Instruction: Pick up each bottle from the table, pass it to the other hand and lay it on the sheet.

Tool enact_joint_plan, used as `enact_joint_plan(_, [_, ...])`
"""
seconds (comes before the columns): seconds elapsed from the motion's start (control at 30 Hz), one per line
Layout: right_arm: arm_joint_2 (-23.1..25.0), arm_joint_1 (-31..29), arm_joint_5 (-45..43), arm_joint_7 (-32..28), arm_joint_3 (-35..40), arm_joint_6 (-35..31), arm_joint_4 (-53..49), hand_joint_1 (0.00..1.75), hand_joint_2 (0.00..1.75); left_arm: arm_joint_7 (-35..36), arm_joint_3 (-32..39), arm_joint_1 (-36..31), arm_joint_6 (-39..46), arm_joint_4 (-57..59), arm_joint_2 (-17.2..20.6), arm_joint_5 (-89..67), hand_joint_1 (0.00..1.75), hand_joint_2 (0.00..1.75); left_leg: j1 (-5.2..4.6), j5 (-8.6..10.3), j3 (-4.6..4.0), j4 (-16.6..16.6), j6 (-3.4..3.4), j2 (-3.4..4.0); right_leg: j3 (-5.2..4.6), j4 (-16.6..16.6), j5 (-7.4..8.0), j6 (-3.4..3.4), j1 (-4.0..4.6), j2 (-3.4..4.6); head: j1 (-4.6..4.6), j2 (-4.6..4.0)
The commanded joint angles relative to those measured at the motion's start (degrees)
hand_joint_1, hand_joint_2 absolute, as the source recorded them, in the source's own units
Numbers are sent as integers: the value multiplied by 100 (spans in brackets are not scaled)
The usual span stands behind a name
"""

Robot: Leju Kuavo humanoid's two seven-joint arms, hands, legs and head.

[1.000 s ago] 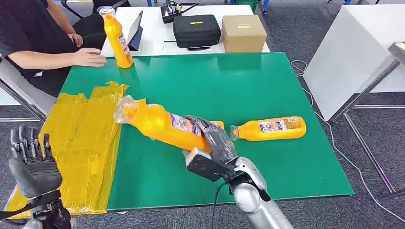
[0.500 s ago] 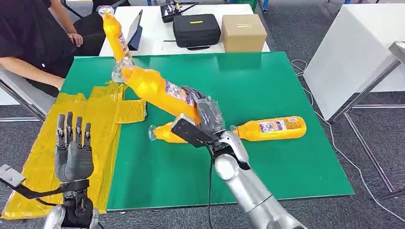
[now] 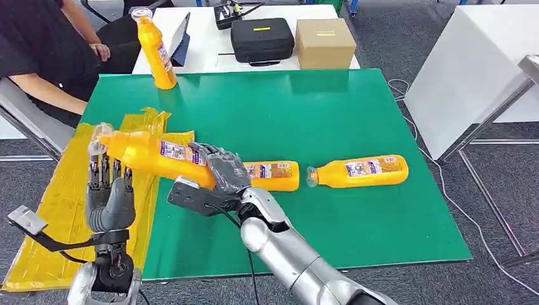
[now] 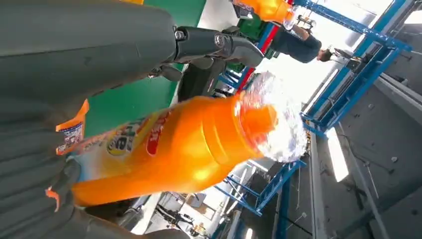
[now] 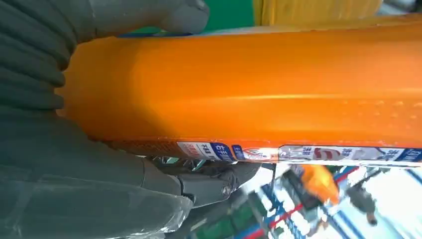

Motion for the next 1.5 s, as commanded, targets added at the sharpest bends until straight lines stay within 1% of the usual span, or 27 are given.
enact_joint_plan(0.03, [25,-151,263,344,1396,-39,48,175,175,82,298,-235,174,264,40,-88,0,175,2,-8,17,-3,-13,18,14,-5,-3,-2,1,13,-2,0])
enact_joint_plan(0.13, [-31,-118,374,522,1538,-78,-358,175,175,308,327,-363,67,347,-23,-82,0,175,4,-6,10,0,-14,0,11,-5,-5,-3,4,-2,-2,0])
enact_joint_plan(0.23, [-54,-135,452,709,1525,-95,-530,175,175,411,242,-470,31,440,-80,-133,0,175,1,-2,2,1,-9,-9,2,-3,-4,-1,0,-8,0,0])
enact_joint_plan(0.33, [-82,-93,592,841,1572,-43,-678,175,175,487,199,-533,42,489,-89,-244,0,175,4,-7,14,3,-15,-12,18,-4,-10,-2,3,-16,-2,2])
enact_joint_plan(0.53, [-87,-52,653,884,1623,-22,-750,175,175,502,205,-559,37,507,-111,-264,0,175,0,0,5,-3,-7,-7,5,-6,-2,0,-1,-9,-2,0])
enact_joint_plan(0.57, [-87,-52,653,884,1623,-22,-750,175,175,502,205,-559,37,507,-111,-264,0,175,3,-7,15,-1,-14,-8,17,-8,-8,-2,2,-12,-2,0])
enact_joint_plan(0.6, [-87,-52,653,884,1623,-22,-750,175,175,502,205,-559,37,507,-111,-264,0,175,0,-1,6,-2,-7,-7,5,-6,-3,-1,-1,-9,-2,0])
enact_joint_plan(0.83, [-98,-21,662,900,1632,27,-804,175,175,578,181,-571,-1,529,-107,-328,0,175,4,-7,18,-1,-14,-8,19,-8,-8,-2,3,-12,-2,0])
enact_joint_plan(0.97, [-134,68,689,1015,1627,114,-936,175,175,638,154,-651,-38,639,-181,-397,0,175,3,-2,11,-2,-10,-15,14,-8,-6,0,1,-18,-2,2])
enact_joint_plan(1.0, [-140,84,691,1047,1610,149,-930,175,175,619,188,-670,-42,612,-204,-398,148,175,3,-1,8,-2,-9,-14,10,-9,-4,0,1,-16,-2,0])
enact_joint_plan(1.03, [-138,93,684,1065,1592,172,-899,175,175,612,210,-671,-44,582,-219,-395,175,175,4,-3,14,-3,-13,-15,17,-10,-6,0,2,-18,-2,0])
enact_joint_plan(1.1, [-129,110,686,1095,1568,193,-851,175,175,621,228,-688,-45,552,-235,-393,175,175,2,-2,6,-1,-9,-10,8,-7,-3,0,1,-12,-2,0])
enact_joint_plan(1.2, [-133,174,697,1118,1554,234,-797,175,175,630,230,-675,-47,527,-255,-394,175,175,4,-7,20,-3,-15,-12,24,-11,-9,-1,3,-17,-2,2])
enact_joint_plan(1.27, [-141,214,717,1160,1522,241,-758,175,175,619,214,-673,-68,561,-259,-377,175,175,3,-1,9,-4,-9,-10,10,-10,-3,-1,1,-13,0,0])
enact_joint_plan(1.3, [-143,223,728,1177,1501,242,-729,175,175,616,202,-681,-83,588,-259,-368,175,175,4,-6,22,-6,-15,-13,25,-14,-8,-2,2,-17,-2,2])
enact_joint_plan(1.43, [-155,287,789,1204,1386,235,-667,175,175,595,153,-716,-102,655,-282,-365,175,175,3,-1,14,-5,-11,-15,16,-13,-4,-1,2,-18,-2,0])
enact_joint_plan(1.47, [-155,287,789,1204,1386,235,-667,175,175,595,153,-716,-102,655,-282,-365,175,175,6,-5,22,-5,-16,-17,26,-15,-8,-2,4,-21,-4,0])
enact_joint_plan(1.5, [-173,328,808,1210,1363,242,-708,175,175,589,145,-708,-108,653,-293,-366,175,175,2,-2,14,-4,-11,-17,15,-11,-6,-1,1,-21,-2,0])
